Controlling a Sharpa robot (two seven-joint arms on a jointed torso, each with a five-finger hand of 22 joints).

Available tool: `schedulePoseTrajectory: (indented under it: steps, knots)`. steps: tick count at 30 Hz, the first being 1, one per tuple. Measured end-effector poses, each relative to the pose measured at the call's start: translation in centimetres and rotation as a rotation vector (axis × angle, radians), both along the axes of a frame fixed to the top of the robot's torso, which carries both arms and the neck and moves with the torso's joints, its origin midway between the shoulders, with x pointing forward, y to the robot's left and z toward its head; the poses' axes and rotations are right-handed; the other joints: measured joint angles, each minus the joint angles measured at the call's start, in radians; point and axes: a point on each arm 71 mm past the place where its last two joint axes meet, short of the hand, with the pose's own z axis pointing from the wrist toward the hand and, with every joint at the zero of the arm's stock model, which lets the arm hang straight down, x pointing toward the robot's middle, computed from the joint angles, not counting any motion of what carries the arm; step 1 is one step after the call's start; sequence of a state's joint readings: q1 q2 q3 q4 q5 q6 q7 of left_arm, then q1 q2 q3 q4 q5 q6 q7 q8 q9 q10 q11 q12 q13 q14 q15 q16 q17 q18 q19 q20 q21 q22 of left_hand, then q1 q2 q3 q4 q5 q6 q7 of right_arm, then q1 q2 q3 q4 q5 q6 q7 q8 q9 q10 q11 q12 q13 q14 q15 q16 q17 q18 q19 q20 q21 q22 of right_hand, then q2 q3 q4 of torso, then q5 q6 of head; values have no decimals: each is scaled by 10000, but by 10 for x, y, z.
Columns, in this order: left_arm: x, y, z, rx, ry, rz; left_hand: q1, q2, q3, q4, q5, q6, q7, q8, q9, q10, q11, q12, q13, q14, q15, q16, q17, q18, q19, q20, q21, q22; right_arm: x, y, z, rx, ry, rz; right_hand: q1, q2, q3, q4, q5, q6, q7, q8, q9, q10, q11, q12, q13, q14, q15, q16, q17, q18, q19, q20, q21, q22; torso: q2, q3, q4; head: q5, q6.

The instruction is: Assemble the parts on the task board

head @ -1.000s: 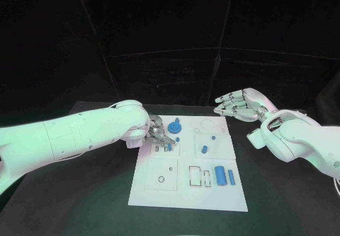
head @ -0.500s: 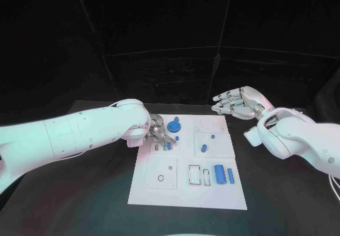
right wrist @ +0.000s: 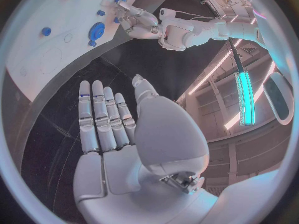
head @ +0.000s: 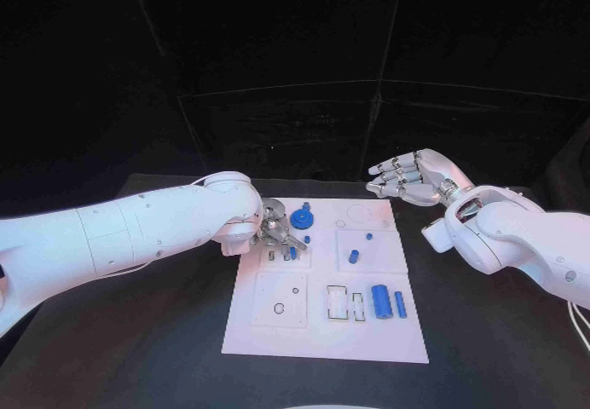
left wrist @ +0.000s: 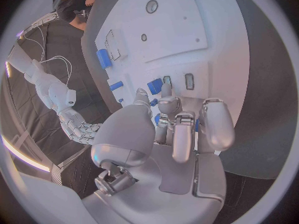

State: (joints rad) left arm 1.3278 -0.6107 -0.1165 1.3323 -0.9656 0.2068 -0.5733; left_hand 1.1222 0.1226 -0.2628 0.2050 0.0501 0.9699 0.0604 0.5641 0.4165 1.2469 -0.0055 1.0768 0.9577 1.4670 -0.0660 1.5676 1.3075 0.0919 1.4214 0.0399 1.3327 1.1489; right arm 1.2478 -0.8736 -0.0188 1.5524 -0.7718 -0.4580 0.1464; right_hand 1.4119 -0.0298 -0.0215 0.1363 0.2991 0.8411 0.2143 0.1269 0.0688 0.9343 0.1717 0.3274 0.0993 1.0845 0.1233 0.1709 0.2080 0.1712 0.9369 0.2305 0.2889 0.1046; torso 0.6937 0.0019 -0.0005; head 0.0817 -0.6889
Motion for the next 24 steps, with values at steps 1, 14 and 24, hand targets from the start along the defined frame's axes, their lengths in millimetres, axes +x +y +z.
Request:
schedulePoseTrajectory:
  steps: [1,14,24]
  knots:
    - [0,0,0,2,5,-6,0,0,26,-26,0,-3,-2,15,14,0,0,0,0,0,0,0,0,0,0,0,0,0,0,0,0,-1,3,0,2,3,0,0,0,0,0,0,0,0,0,0,-5,0,0,0,-5,0,0,0,0,0,0,0,0,0,-1]
    - [0,-3,-2,33,58,-99,231,64,89,-145,0,-108,-37,94,120,0,0,-1,25,0,0,0,0,0,0,0,0,24,1,1,-1,-6,35,16,39,38,0,0,0,1,-1,0,0,0,0,0,-31,0,0,-38,-23,-1,0,0,0,-9,0,-1,0,-30,-30]
    - [-1,-4,-3,62,92,-135,358,115,176,-288,0,-143,-2,137,191,0,0,-1,25,0,0,0,0,0,0,0,-1,40,2,2,-1,-9,52,25,38,38,0,0,0,2,0,0,0,0,0,1,-32,0,0,-38,-33,-1,-1,1,0,-17,0,-2,0,-35,-53]
